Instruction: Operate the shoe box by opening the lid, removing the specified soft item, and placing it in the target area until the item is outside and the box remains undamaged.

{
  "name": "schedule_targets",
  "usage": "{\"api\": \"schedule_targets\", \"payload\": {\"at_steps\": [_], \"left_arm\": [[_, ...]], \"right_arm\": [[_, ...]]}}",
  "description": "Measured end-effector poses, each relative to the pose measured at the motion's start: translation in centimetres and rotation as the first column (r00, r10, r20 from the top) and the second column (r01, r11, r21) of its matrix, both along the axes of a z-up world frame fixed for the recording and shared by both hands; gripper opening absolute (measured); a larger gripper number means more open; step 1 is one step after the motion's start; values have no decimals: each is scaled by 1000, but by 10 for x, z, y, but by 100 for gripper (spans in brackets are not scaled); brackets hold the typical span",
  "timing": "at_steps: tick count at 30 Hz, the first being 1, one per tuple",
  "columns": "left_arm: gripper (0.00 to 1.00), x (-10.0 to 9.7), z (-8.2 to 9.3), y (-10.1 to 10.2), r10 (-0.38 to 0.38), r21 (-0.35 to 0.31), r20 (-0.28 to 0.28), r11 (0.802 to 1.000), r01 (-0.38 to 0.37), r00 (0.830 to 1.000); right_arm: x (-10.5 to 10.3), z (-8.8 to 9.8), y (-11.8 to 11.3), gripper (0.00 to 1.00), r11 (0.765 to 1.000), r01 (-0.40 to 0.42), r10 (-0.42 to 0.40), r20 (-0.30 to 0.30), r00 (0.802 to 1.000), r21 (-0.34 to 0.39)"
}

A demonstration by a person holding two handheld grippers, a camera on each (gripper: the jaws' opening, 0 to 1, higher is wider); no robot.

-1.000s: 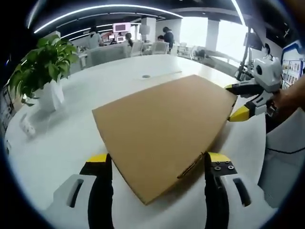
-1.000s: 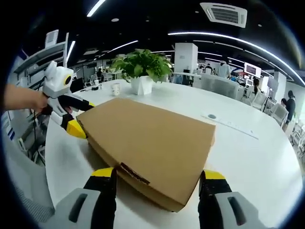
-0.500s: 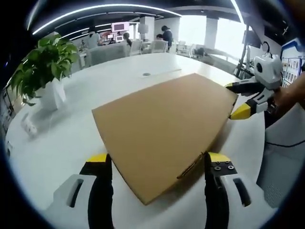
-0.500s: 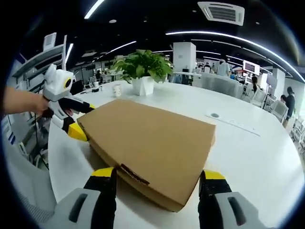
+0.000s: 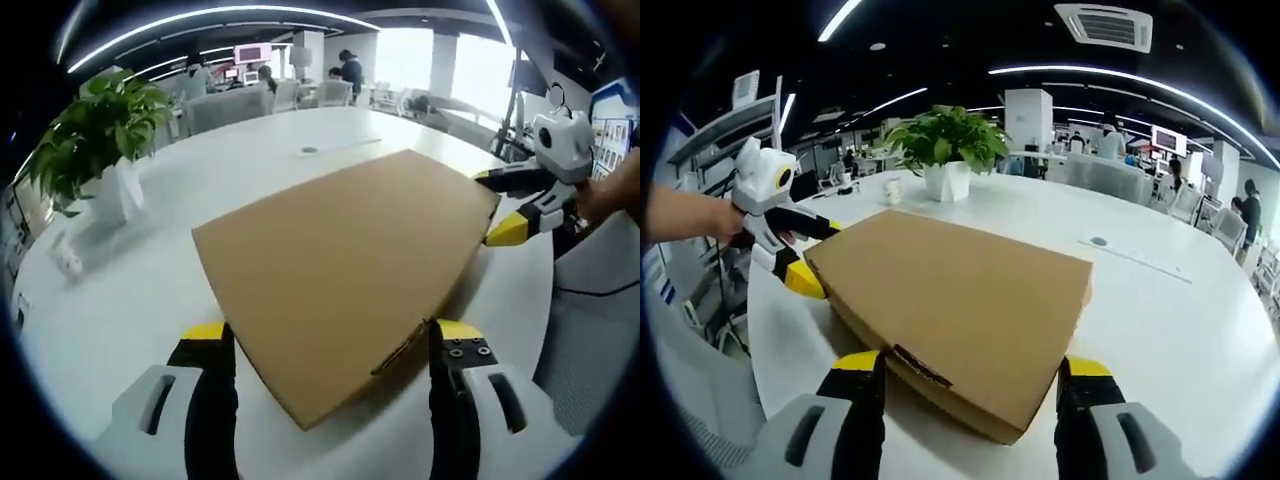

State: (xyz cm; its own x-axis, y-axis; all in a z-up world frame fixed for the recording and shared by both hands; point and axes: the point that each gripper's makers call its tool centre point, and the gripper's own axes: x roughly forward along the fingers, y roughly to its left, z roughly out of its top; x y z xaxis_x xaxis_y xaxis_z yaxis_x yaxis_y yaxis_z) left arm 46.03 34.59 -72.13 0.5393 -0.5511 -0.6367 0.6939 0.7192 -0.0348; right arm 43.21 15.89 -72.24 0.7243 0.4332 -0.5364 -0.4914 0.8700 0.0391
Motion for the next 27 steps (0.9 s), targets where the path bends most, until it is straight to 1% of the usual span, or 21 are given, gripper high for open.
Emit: {"api": "schedule_targets", "payload": {"at_steps": [7, 14, 27], "left_arm": [[78, -7, 0, 7, 2, 6, -7, 1000, -2, 1000], [78, -15, 0, 13, 9, 3, -6, 1000, -9, 1000], [78, -17, 0, 14, 6, 14, -3, 1000, -5, 1000]], "right_arm": [[-7, 1, 6, 66, 1000, -8, 8, -5, 1000, 5], [-14, 1, 12, 66, 1000, -15, 15, 2, 1000, 10], [-17, 1, 14, 66, 1000, -10, 10, 6, 1000, 3]]}}
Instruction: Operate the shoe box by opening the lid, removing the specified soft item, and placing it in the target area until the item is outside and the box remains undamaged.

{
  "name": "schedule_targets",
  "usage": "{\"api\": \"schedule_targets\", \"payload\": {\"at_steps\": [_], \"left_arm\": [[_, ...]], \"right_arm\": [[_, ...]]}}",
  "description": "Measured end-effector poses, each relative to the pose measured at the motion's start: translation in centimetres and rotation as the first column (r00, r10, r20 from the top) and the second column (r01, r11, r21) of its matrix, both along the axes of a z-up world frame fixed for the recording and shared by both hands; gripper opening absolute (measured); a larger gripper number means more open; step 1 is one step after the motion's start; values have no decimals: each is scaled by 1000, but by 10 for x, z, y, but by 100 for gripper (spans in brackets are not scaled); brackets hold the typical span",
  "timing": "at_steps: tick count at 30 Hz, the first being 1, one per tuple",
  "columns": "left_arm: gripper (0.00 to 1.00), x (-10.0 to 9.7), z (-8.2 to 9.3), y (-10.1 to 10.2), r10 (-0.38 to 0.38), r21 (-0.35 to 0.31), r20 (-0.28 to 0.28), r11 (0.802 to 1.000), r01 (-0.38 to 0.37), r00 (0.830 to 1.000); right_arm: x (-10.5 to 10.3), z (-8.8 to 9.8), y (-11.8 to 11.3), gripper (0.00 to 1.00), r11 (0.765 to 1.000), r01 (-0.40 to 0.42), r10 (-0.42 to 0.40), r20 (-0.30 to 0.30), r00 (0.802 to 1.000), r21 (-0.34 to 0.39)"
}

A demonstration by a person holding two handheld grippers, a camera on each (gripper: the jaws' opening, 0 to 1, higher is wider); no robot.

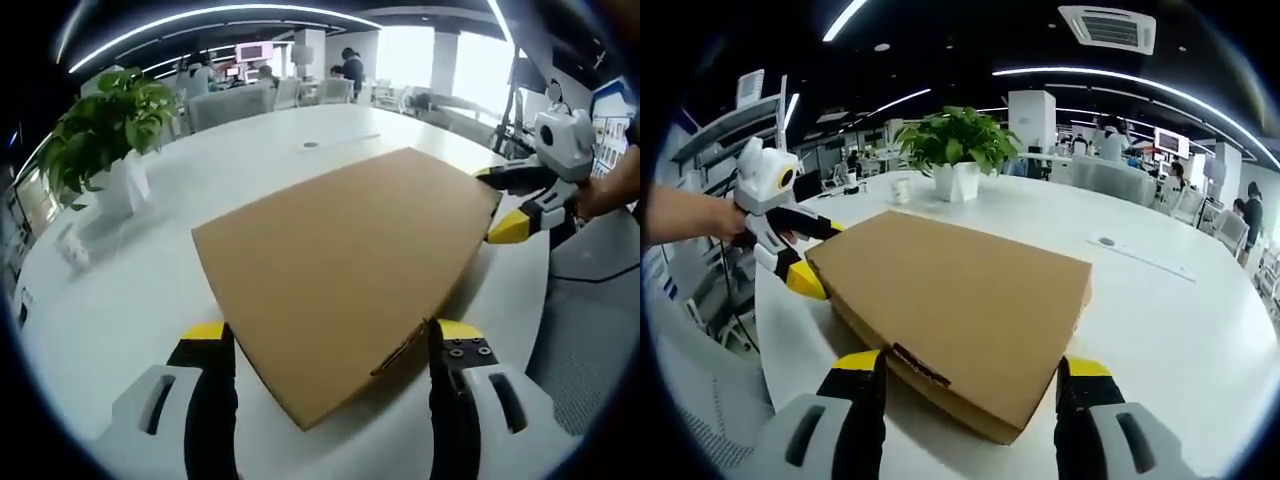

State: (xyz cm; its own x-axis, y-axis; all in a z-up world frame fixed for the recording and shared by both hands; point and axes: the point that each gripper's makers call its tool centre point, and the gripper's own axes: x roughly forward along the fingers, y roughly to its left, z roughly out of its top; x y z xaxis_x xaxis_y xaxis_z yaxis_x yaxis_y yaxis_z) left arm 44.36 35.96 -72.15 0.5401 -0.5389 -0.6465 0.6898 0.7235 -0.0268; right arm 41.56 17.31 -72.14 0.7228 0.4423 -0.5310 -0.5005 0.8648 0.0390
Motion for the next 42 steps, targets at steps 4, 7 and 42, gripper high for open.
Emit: {"api": "schedule_targets", "payload": {"at_steps": [4, 7, 42], "left_arm": [[79, 0, 0, 0, -1, 3, -3, 1000, 1, 1000], [79, 0, 0, 0, 0, 5, -7, 1000, 0, 1000], [81, -3, 9, 0, 33, -41, 0, 999, -33, 999]], "right_arm": [[0, 0, 0, 66, 1000, -1, 1, -2, 1000, -1], [0, 1, 0, 66, 1000, -1, 1, -3, 1000, -1], [-7, 10, -3, 62, 999, -31, 31, 4, 1000, -30]]}}
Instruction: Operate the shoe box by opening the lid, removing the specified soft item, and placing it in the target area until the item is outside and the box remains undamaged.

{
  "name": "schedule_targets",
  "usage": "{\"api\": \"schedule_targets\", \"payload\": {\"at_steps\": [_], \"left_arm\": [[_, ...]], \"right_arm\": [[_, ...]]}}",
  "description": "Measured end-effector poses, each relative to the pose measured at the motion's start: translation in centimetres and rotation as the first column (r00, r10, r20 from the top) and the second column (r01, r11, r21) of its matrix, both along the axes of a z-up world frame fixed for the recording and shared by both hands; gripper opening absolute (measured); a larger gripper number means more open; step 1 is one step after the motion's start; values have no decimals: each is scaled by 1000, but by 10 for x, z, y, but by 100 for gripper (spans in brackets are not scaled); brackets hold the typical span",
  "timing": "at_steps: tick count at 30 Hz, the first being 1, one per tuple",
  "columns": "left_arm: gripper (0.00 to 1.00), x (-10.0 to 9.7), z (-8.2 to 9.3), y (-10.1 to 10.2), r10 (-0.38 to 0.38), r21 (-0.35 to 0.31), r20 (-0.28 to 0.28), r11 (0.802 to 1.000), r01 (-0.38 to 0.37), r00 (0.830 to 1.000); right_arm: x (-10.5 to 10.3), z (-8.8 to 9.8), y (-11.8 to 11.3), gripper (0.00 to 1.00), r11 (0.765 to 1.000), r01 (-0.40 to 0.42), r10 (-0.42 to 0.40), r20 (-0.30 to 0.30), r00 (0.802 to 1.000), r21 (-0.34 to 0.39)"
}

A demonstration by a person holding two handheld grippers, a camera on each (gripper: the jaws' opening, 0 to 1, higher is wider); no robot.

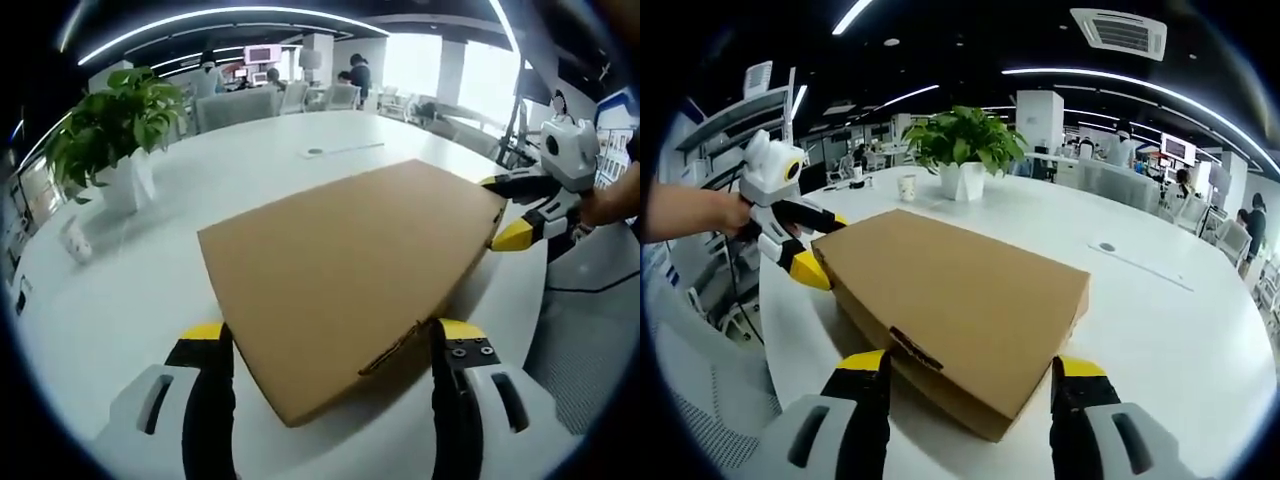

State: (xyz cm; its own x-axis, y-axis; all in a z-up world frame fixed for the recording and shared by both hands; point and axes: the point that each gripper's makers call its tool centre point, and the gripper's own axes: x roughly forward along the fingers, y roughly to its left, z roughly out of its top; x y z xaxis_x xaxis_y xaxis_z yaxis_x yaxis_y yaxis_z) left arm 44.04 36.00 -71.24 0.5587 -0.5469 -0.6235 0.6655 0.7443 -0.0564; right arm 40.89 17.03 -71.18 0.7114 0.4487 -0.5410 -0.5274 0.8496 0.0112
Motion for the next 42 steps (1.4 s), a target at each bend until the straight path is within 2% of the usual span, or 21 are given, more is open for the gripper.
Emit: {"api": "schedule_targets", "payload": {"at_steps": [10, 24, 30, 35, 38, 42], "left_arm": [[83, -1, 8, -2, 16, -36, 10, 999, -16, 1000], [85, -1, 18, -4, 19, -46, 27, 999, -17, 999], [85, -1, 22, -4, 5, -26, 38, 1000, -4, 999], [85, 0, 25, -4, 5, -36, 37, 999, -4, 999], [85, 1, 28, -4, 4, -30, 49, 1000, -2, 999], [85, 1, 31, -5, -1, -21, 56, 1000, 2, 998]], "right_arm": [[0, 8, 0, 62, 1000, -4, 3, 10, 1000, 11], [-1, 21, 0, 63, 1000, -7, 7, 5, 1000, 18], [0, 28, 0, 63, 1000, -7, 6, 9, 1000, 26], [0, 31, 1, 64, 1000, -11, 10, 10, 1000, 25], [0, 32, 0, 64, 999, -43, 43, 24, 999, -25], [3, 37, -3, 61, 999, -34, 34, 16, 999, -3]]}}
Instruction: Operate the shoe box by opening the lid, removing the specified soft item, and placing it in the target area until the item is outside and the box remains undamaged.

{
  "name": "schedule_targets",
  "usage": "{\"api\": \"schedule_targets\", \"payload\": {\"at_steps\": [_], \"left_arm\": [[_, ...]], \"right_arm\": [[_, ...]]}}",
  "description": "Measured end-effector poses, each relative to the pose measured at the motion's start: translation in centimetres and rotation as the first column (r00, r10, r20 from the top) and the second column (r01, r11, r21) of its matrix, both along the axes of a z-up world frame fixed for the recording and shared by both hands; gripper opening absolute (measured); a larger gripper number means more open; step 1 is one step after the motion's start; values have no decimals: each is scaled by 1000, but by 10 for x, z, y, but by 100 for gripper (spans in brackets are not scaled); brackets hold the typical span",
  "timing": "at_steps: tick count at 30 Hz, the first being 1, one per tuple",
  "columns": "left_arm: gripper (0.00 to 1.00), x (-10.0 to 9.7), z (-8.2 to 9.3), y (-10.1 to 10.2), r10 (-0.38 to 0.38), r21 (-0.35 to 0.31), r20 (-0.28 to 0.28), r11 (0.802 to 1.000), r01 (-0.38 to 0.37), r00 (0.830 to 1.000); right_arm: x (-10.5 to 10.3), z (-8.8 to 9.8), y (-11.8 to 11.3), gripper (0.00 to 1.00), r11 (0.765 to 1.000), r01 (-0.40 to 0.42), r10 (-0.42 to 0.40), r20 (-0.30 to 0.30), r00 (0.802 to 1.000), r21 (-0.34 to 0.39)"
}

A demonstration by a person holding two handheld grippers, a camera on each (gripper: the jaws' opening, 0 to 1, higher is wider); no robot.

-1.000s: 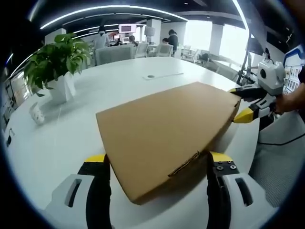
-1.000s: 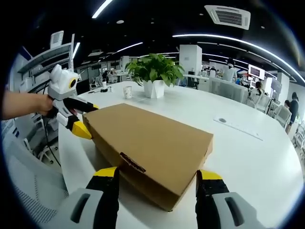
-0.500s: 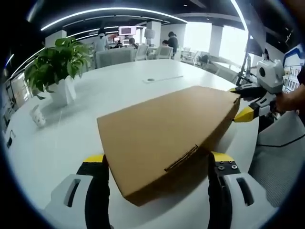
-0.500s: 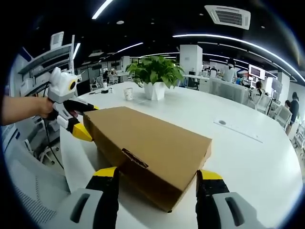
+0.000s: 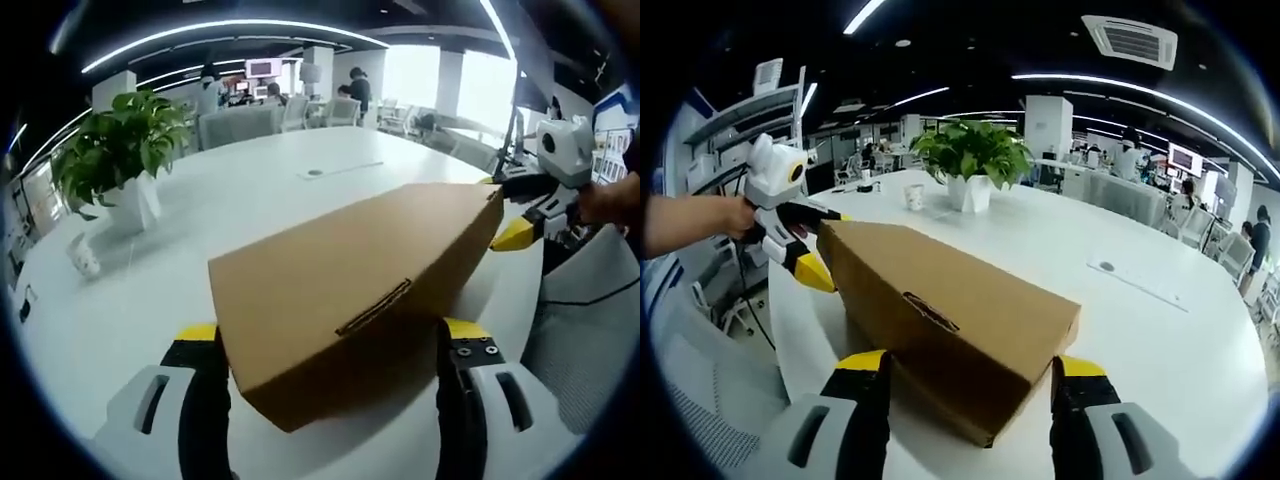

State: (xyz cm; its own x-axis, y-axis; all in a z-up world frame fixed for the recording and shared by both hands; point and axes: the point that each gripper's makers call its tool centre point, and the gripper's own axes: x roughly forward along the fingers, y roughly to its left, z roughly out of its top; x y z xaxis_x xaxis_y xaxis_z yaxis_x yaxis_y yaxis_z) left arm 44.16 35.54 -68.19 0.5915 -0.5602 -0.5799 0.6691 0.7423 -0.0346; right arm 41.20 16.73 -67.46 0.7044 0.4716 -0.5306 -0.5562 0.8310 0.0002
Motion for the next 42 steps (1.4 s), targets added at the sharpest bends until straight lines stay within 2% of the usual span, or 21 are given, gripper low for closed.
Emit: {"api": "schedule_targets", "payload": {"at_steps": [15, 30, 38, 42], "left_arm": [[84, 8, 16, 0, 11, -5, 46, 1000, -11, 999], [73, 24, 33, 6, 33, 8, 114, 999, -34, 993], [72, 32, 39, 6, 39, 5, 128, 999, -40, 991], [71, 37, 42, 7, 40, 10, 137, 999, -42, 990]], "right_arm": [[11, 16, -7, 52, 1000, 14, -13, 53, 999, -12], [31, 37, -19, 36, 999, 44, -42, 109, 993, -18], [40, 44, -21, 35, 998, 54, -52, 132, 990, -14], [46, 47, -24, 31, 998, 61, -58, 146, 988, -22]]}}
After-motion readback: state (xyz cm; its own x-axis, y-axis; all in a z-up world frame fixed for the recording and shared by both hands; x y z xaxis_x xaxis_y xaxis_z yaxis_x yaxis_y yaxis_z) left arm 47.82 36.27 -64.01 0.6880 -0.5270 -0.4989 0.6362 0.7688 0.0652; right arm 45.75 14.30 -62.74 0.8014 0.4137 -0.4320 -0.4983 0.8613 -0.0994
